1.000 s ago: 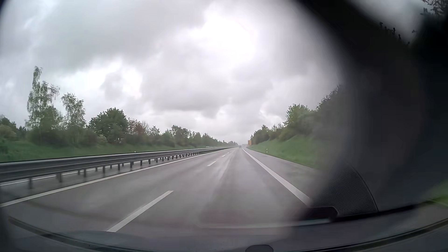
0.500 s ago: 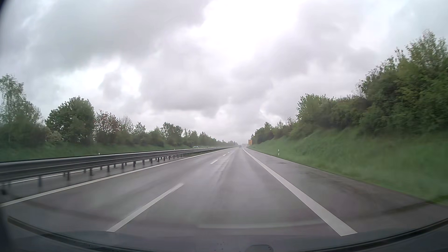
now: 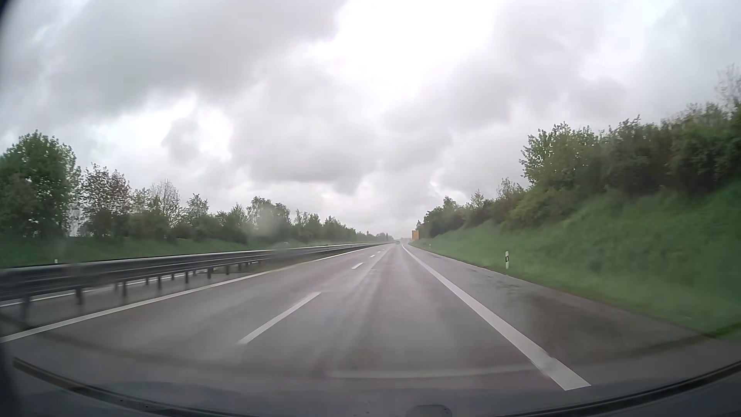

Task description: Follow the waypoints while adhering to traffic rules and regulations

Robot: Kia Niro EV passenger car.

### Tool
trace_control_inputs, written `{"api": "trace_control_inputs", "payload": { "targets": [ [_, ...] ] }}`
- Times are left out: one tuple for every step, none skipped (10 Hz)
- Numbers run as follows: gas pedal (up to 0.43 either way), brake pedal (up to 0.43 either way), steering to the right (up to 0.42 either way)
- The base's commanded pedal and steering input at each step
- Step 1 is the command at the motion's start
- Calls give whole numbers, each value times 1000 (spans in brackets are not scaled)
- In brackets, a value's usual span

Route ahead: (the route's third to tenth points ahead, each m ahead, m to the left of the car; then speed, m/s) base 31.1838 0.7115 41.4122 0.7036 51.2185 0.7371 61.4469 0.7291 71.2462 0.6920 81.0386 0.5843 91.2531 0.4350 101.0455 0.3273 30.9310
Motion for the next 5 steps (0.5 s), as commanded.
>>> {"api": "trace_control_inputs", "payload": {
  "targets": [
    [299, 0, -1],
    [299, 0, -1],
    [299, 0, -1],
    [299, 0, -1],
    [299, 0, -1]
  ]
}}
